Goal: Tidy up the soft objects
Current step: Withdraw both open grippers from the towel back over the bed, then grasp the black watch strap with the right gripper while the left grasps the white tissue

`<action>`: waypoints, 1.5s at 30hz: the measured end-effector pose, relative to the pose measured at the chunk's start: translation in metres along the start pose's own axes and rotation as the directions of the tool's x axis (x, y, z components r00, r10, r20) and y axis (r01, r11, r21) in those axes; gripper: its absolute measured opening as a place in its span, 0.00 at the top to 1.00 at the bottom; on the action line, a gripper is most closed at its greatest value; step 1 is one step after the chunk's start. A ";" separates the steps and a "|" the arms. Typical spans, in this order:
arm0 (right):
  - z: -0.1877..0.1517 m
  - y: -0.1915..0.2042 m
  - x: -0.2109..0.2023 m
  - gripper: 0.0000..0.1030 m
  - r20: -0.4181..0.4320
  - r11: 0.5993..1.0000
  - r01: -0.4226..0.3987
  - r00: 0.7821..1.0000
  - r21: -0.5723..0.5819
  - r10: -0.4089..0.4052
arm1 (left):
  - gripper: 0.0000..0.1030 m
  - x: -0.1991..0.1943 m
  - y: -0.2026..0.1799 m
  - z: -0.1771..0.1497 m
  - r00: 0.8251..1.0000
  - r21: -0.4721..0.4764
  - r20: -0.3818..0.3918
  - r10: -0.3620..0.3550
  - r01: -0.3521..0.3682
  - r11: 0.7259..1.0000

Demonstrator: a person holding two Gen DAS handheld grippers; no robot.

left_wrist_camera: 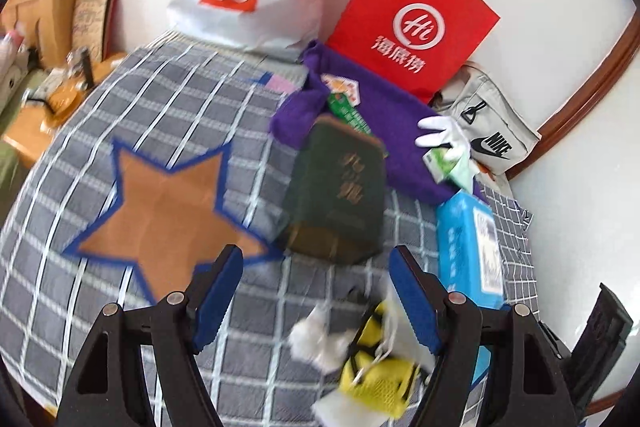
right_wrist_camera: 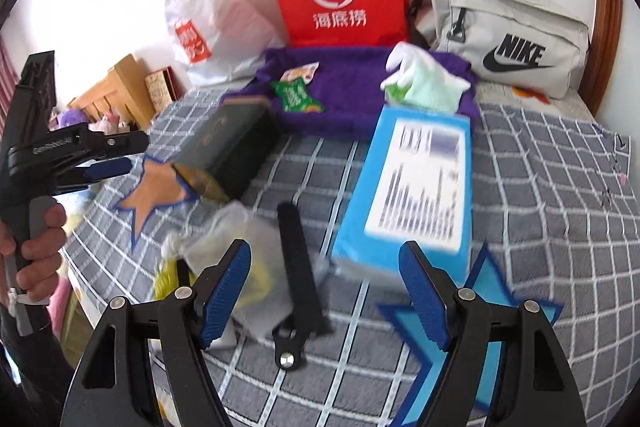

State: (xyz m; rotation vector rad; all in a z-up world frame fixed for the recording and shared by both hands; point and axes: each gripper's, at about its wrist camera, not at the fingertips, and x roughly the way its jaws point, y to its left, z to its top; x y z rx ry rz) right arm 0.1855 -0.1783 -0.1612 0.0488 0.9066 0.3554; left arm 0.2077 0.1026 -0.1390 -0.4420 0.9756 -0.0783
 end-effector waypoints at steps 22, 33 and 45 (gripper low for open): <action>-0.032 0.031 0.054 0.80 -0.066 0.992 0.045 0.996 -0.120 -0.053 | 0.28 0.001 0.039 -0.050 0.999 -0.069 -0.032 -0.033 0.031 0.997; -0.054 0.021 -0.011 0.80 0.010 0.996 0.025 1.000 -0.085 -0.025 | 0.28 -0.001 0.027 -0.058 0.998 -0.046 -0.040 -0.048 0.046 0.998; -0.102 -0.026 -0.015 0.80 -0.058 0.992 0.127 0.990 0.012 -0.126 | 0.30 0.019 0.013 -0.061 0.998 -0.002 -0.044 0.053 -0.053 0.999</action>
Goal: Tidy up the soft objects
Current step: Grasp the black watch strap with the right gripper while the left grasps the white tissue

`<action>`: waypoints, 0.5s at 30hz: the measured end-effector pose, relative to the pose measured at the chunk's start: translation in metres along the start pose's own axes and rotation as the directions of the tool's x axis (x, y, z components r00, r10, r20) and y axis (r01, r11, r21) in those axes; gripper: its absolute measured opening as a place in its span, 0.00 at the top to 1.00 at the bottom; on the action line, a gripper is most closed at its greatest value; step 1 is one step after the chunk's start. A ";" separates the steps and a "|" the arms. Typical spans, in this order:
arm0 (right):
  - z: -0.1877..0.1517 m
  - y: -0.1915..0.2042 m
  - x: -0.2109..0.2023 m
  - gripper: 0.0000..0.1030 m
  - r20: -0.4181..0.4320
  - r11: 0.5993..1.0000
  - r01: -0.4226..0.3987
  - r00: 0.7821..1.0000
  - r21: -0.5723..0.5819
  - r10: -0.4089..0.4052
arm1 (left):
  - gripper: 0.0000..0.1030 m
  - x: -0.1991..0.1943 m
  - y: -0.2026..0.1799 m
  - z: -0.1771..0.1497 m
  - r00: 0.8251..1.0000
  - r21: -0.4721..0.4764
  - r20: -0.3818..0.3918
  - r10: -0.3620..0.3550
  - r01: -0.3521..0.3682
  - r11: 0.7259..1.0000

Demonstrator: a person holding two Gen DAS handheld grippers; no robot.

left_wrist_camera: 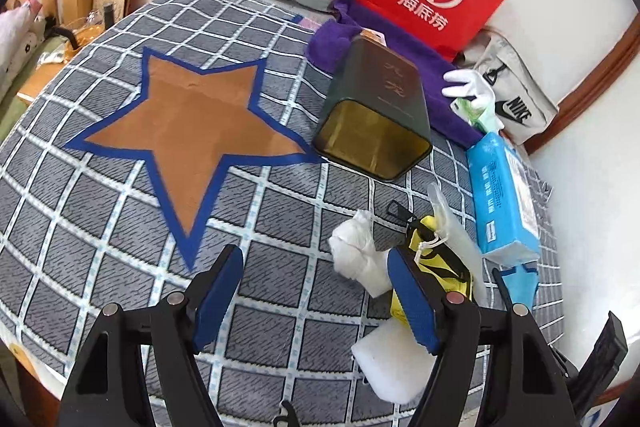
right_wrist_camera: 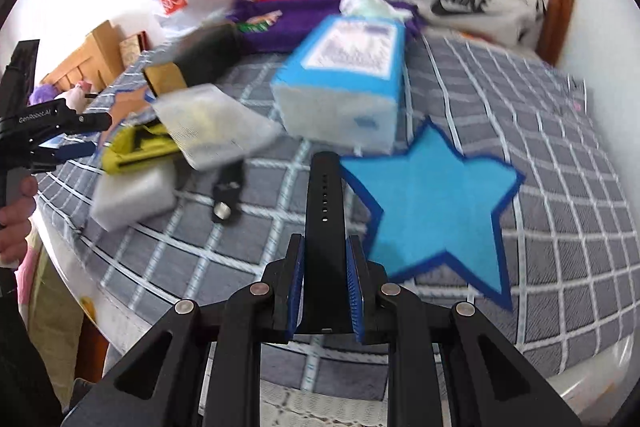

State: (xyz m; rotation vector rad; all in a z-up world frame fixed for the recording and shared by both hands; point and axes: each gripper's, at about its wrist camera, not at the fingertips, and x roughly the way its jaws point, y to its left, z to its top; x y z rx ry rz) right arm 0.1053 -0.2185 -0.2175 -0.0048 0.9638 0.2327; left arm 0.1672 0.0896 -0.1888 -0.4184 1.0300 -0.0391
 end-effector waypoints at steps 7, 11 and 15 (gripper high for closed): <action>-0.004 0.000 0.015 0.76 -0.002 1.000 -0.011 1.000 -0.001 0.011 | 0.35 0.021 -0.010 0.000 0.999 0.065 -0.011 0.052 -0.051 0.997; 0.004 0.001 0.023 0.58 0.022 0.999 -0.043 0.999 -0.003 0.043 | 0.47 0.025 -0.022 -0.004 0.996 0.165 0.010 0.092 -0.092 0.982; 0.010 0.010 0.030 0.58 0.053 0.999 0.010 0.999 -0.038 -0.008 | 0.66 0.025 -0.029 -0.007 0.998 0.212 0.000 0.065 -0.063 0.975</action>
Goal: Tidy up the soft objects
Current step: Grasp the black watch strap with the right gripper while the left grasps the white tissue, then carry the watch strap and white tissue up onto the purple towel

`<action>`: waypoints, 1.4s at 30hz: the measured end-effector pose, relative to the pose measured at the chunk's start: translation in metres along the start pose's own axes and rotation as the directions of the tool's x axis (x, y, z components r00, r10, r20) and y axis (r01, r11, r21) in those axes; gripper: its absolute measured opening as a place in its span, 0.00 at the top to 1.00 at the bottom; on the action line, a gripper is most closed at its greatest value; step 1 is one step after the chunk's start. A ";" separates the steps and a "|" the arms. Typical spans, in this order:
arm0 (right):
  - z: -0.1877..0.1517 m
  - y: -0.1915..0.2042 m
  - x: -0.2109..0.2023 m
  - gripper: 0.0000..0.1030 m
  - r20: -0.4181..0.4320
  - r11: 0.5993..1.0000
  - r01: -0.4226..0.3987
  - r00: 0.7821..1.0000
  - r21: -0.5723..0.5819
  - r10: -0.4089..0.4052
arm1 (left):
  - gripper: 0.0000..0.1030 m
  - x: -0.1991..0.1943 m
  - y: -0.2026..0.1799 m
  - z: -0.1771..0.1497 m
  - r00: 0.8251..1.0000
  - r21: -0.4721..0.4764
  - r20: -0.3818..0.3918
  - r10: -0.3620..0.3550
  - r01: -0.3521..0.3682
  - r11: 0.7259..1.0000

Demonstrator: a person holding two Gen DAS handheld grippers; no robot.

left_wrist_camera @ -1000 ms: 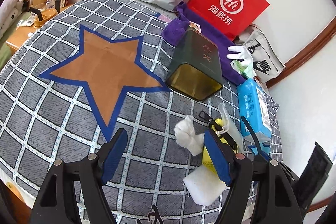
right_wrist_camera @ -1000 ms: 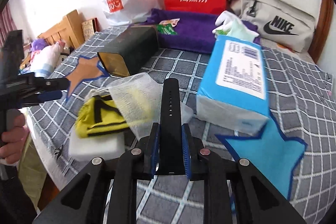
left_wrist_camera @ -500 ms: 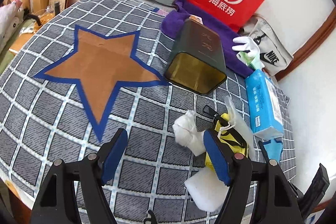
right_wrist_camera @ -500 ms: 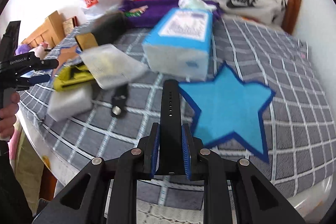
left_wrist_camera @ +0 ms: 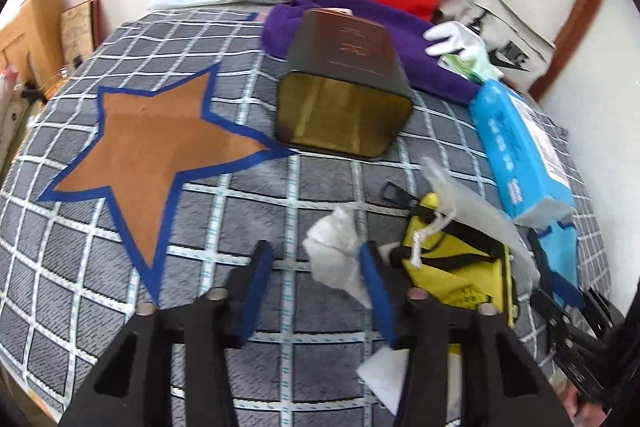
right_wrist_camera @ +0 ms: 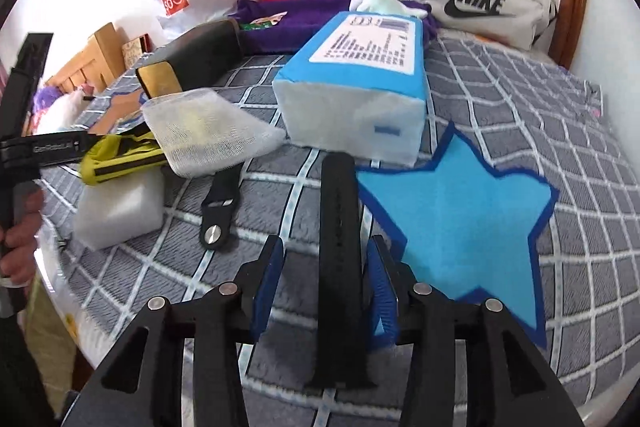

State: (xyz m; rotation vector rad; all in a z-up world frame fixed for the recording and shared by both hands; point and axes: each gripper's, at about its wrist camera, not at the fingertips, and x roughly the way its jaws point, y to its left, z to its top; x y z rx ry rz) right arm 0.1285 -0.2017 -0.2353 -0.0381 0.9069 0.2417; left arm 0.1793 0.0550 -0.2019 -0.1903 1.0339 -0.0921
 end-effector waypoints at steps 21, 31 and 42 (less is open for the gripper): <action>0.003 -0.014 -0.013 0.80 0.022 0.999 0.002 1.000 0.047 -0.003 | 0.79 -0.024 0.026 0.014 0.997 -0.071 0.061 -0.039 0.043 0.997; 0.018 -0.012 -0.048 0.80 0.077 0.997 -0.033 0.997 0.065 0.028 | 0.79 -0.056 0.031 0.021 0.992 -0.090 0.104 -0.076 0.085 0.992; 0.043 -0.006 -0.084 0.80 0.122 0.999 -0.021 0.992 0.040 0.016 | 0.79 -0.089 0.041 0.026 0.982 -0.140 0.157 -0.108 0.130 0.982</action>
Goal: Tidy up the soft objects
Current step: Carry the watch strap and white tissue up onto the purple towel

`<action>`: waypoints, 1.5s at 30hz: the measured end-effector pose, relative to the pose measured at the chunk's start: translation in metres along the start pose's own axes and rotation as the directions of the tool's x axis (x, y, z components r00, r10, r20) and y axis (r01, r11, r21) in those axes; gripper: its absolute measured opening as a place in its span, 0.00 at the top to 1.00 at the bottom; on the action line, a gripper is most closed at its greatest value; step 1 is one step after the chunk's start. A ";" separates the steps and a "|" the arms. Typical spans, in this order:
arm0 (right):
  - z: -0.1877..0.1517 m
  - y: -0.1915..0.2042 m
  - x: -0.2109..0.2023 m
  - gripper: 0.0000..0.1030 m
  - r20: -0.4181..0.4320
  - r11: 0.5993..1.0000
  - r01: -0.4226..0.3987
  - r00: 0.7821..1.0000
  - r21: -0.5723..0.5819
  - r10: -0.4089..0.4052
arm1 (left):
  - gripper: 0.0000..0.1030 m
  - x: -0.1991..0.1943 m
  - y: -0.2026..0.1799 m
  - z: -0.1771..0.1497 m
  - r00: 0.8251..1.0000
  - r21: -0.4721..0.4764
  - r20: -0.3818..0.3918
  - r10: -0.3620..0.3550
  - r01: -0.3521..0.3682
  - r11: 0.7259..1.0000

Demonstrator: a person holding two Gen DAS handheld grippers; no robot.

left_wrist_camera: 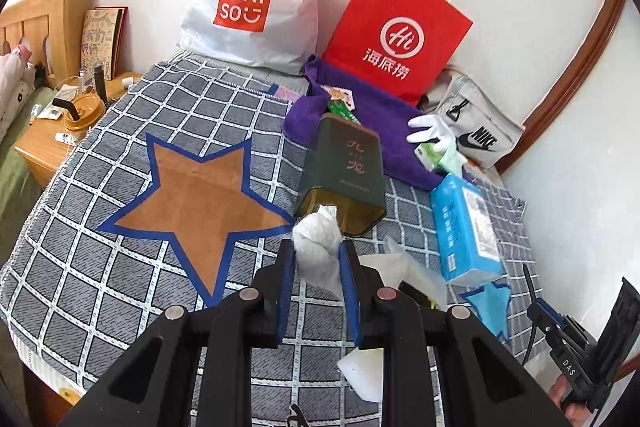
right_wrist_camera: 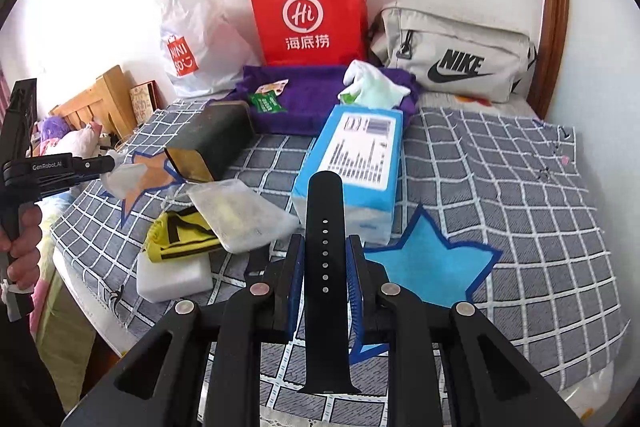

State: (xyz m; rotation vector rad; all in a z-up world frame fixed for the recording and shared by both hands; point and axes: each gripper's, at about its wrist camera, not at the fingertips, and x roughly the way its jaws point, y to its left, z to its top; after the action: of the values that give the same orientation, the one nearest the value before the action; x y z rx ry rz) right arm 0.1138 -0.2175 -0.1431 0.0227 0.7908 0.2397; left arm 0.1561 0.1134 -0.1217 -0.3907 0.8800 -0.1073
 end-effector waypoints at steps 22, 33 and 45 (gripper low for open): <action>0.070 0.001 -0.010 0.80 0.054 0.999 -0.032 0.998 0.023 0.030 | 0.79 -0.019 -0.032 0.049 0.997 0.022 0.060 -0.045 0.044 0.999; 0.113 0.000 0.008 0.80 0.083 0.998 -0.053 0.995 0.034 0.050 | 0.79 0.002 -0.055 0.089 0.997 0.052 0.054 -0.051 0.048 0.997; 0.150 -0.002 0.036 0.80 0.082 0.998 -0.063 0.995 0.017 0.061 | 0.79 0.024 -0.063 0.119 0.998 0.070 0.051 -0.037 0.033 0.997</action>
State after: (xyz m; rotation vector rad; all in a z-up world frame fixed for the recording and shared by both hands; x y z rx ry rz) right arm 0.2443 -0.2011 -0.0629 0.0749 0.7118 0.2880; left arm 0.2673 0.0835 -0.0472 -0.3434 0.8157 -0.1588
